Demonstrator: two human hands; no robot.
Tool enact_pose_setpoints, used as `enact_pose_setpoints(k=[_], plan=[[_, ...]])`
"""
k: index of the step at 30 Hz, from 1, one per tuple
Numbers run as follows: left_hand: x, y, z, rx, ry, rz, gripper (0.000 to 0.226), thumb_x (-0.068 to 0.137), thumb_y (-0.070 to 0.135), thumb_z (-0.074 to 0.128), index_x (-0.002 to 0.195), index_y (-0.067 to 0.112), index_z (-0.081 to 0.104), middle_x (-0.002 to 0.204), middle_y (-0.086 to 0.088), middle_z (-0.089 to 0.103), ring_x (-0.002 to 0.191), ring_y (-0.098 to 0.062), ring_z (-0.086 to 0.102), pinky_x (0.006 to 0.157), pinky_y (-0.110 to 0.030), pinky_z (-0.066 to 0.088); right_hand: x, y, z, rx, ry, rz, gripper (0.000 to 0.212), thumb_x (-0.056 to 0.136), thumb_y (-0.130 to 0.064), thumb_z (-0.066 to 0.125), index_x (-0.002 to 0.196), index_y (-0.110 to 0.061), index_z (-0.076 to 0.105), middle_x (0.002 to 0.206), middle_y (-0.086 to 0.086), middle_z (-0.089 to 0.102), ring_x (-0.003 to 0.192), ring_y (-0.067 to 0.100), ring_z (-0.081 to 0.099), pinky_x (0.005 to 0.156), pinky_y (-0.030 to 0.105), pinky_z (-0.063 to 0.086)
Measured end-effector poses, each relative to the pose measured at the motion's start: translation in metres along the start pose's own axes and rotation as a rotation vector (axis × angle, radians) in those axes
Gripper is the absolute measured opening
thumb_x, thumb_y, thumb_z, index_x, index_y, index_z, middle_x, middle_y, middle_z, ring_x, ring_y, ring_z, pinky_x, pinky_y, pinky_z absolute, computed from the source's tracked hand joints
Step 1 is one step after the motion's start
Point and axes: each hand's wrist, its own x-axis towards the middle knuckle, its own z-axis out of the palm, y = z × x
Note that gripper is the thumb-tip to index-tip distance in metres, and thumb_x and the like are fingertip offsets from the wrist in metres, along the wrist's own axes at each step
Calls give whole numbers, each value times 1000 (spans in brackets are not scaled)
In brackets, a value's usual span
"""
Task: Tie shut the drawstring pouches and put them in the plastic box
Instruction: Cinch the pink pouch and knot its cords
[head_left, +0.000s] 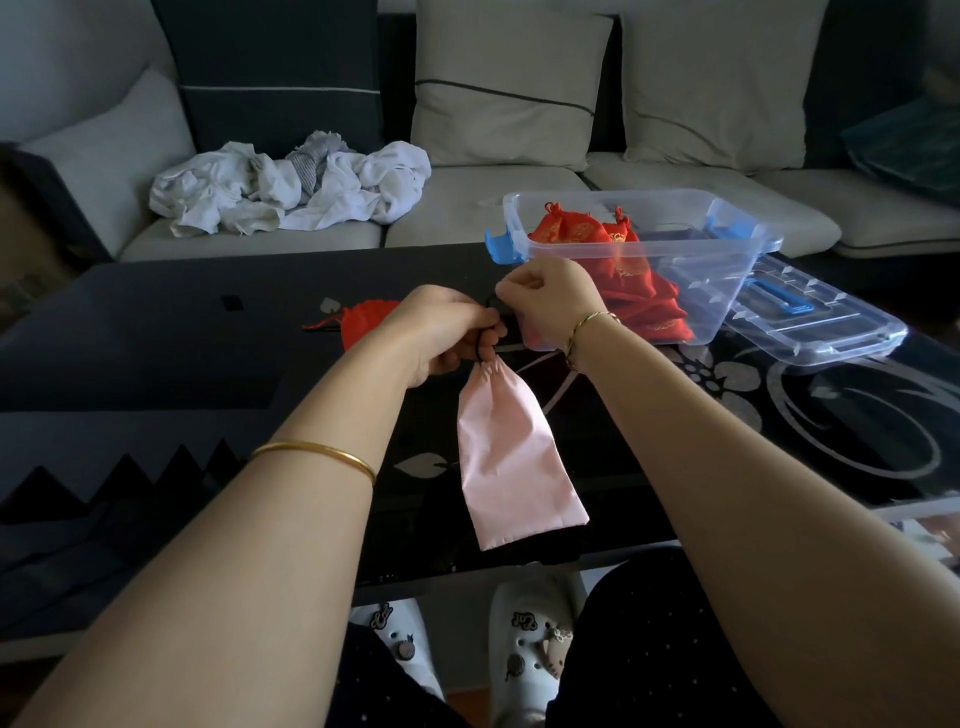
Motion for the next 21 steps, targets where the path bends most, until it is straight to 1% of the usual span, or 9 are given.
enact_pose_setpoints(k=[1,2,3,5,7,9,14,19,21], plan=[[0,0,0,-14,14,-8,19,91,14,56,76,10,66,49,4,59,51,-9,56,50,-22,27,0,0,-2,-37,31,10,22,89,-17,57,99,-1,68,96,11,68,85,23,62,78,28,52],[1,-1,0,-25,23,-16,19,92,15,56,76,9,66,50,4,59,53,-10,55,50,-22,28,-1,-1,-3,-31,51,20,21,89,-15,56,103,-3,67,101,8,67,84,21,62,72,20,52],[1,0,-1,-35,24,-22,20,92,15,56,76,9,66,50,4,58,54,-10,55,50,-22,28,-2,-3,-6,20,40,40,18,91,-12,53,102,-5,65,99,7,66,73,18,60,61,16,50],[1,0,0,-46,18,-31,20,92,15,55,76,10,65,49,4,59,53,-10,55,51,-22,28,-5,-7,-8,141,-45,104,13,93,-7,46,92,-7,59,87,10,67,51,14,53,47,21,46],[1,1,0,-50,25,-33,18,92,15,55,78,12,65,52,4,60,53,-9,55,50,-21,30,-9,-10,-7,137,-136,133,18,92,-4,40,82,-8,54,69,9,61,45,14,52,42,22,46],[2,0,1,-51,39,-29,16,92,15,56,79,13,65,58,2,61,55,-10,55,49,-21,32,-11,-10,-5,134,-187,146,23,92,-4,38,75,-9,53,63,6,57,47,14,56,41,21,48],[4,0,1,-72,54,-25,15,91,17,58,79,15,66,65,0,62,59,-11,56,50,-22,37,-8,-3,-5,265,-194,164,21,91,-2,44,74,-11,52,70,8,59,55,16,59,52,24,55],[4,-2,4,-123,118,-21,17,92,12,58,76,13,63,64,-4,61,52,-9,55,44,-17,44,-13,4,-5,199,-173,51,13,83,0,57,77,-11,57,66,4,56,57,12,53,55,20,50],[5,-1,4,-142,139,-22,15,92,11,58,78,12,63,65,-5,61,52,-9,56,46,-17,47,-13,6,-4,157,-152,-9,8,79,-4,67,82,-9,61,67,1,56,58,9,51,56,18,47]])
